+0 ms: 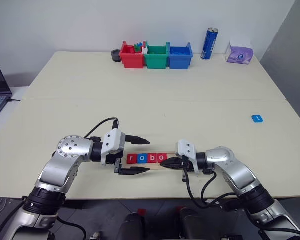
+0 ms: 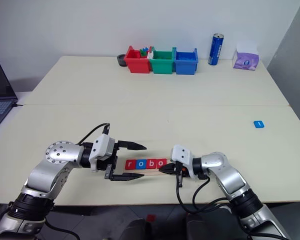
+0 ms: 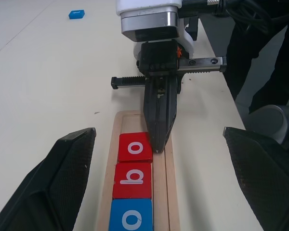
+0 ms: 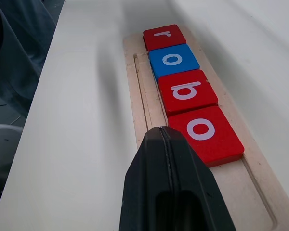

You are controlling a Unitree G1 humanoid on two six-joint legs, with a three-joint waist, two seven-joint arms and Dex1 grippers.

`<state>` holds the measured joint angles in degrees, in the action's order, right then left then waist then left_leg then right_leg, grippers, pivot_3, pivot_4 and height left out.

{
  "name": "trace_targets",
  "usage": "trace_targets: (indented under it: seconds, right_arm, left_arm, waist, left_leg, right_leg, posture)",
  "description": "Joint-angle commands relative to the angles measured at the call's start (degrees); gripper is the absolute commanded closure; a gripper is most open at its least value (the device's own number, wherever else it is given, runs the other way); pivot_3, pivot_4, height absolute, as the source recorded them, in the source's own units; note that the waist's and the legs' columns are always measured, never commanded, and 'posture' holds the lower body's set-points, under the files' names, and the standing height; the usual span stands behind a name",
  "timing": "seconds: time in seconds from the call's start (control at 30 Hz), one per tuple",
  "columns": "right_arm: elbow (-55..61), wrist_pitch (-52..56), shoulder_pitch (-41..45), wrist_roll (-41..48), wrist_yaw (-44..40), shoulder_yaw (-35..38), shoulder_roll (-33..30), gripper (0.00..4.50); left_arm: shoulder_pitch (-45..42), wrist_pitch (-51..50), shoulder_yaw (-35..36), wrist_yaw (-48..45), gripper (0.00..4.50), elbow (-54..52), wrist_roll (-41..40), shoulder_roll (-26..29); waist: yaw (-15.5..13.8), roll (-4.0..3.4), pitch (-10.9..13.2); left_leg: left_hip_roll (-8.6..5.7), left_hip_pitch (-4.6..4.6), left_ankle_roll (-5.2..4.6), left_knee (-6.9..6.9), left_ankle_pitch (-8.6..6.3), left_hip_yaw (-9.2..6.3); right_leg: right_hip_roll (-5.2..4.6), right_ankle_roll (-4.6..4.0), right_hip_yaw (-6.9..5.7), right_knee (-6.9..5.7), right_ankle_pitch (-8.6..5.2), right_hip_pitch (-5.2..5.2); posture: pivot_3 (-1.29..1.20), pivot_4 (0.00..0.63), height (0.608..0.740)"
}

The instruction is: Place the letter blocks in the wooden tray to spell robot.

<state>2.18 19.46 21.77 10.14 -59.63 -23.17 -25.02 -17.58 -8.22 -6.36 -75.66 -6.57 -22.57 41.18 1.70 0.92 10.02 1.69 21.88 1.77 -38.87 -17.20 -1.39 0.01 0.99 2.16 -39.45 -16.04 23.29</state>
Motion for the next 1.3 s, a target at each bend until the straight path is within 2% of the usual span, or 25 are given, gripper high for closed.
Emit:
trace_targets:
  seconds: [0.03,0.13,0.33,0.57,0.63,0.83,0.97,1.13,1.3]
  right_arm:
    - [1.6,0.5,0.6,0.8,-0.4,1.5,-0.6,4.49]
    - [3.4,2.2,0.3,2.9,-1.7,2.3,-1.3,4.49]
    - [8.9,9.3,0.4,9.3,-1.3,8.4,-3.6,4.49]
    - [18.6,23.4,-1.5,18.1,9.4,25.2,-7.2,4.49]
    - [19.2,24.5,-3.2,17.7,13.0,29.2,-7.9,4.49]
    - [13.0,19.2,-7.8,8.2,26.1,37.5,-10.5,4.49]
    - [6.8,15.3,-8.7,3.3,32.2,40.4,-11.7,3.58]
    - [-1.6,11.6,-6.3,-0.4,37.5,41.5,-12.3,1.77]
    - [-12.5,7.7,-0.1,-2.2,40.7,41.4,-12.2,0.02]
  left_arm:
    - [-0.7,1.0,0.9,-0.2,0.00,-0.8,-0.5,0.0]
    - [-0.9,1.1,0.9,-0.2,0.00,-0.6,-0.4,0.0]
    - [-0.9,1.2,0.9,0.2,0.00,-0.8,-0.4,-0.3]
    - [-2.1,0.3,1.0,3.0,0.00,-1.2,-0.7,-2.6]
    - [-4.3,-1.2,0.4,5.5,0.00,-1.4,-0.9,-5.0]
    - [-11.9,-3.2,-4.0,12.4,0.00,0.2,2.2,-14.5]
    - [-15.8,-1.9,-7.4,16.5,0.00,5.1,7.1,-19.5]
    - [-19.5,-2.4,-10.3,20.3,0.00,9.2,10.7,-25.1]
    - [-22.6,-2.7,-11.7,22.9,0.00,12.9,12.9,-29.2]
  waist:
    - [0.0,0.00,0.0]
    - [0.0,0.00,0.0]
    - [0.0,0.00,0.0]
    - [-0.1,0.02,0.0]
    - [-0.3,0.04,0.0]
    - [-0.7,0.09,0.0]
    - [-0.4,0.08,0.0]
    - [0.0,0.07,0.0]
    - [0.1,0.04,0.0]
  left_leg:
    - [0.00,0.00,0.00,0.00,0.00,0.00]
    - [0.00,0.00,0.00,0.00,0.00,0.00]
    - [0.00,0.01,0.00,0.00,0.00,0.00]
    - [-0.01,0.03,0.00,-0.01,0.00,-0.01]
    - [-0.01,0.04,0.00,-0.01,0.00,-0.02]
    - [-0.12,0.07,0.00,-0.05,0.00,0.09]
    - [-0.11,0.03,0.00,-0.02,0.00,0.11]
    - [-0.09,0.01,0.00,0.00,0.00,0.11]
    - [-0.12,-0.02,0.00,-0.01,0.01,0.18]
  right_leg:
    - [0.00,0.00,0.00,0.00,0.00,0.00]
    - [0.00,0.00,0.00,0.00,0.00,0.00]
    - [-0.01,0.00,0.00,0.00,0.00,0.00]
    - [-0.04,0.00,0.00,0.01,0.00,-0.01]
    - [-0.04,0.00,-0.01,0.01,0.00,-0.01]
    - [-0.08,0.07,0.10,0.08,0.03,-0.05]
    - [-0.05,0.06,0.15,0.08,0.04,-0.05]
    - [0.01,0.06,0.19,0.03,0.04,-0.03]
    - [0.00,0.06,0.26,0.01,0.04,-0.03]
  posture:
    - [0.00,0.150,0.740]
    - [0.00,0.150,0.740]
    - [0.00,0.150,0.740]
    - [0.00,0.150,0.740]
    - [0.00,0.150,0.740]
    - [0.00,0.150,0.740]
    - [0.00,0.150,0.740]
    - [0.00,0.150,0.740]
    - [0.00,0.150,0.740]
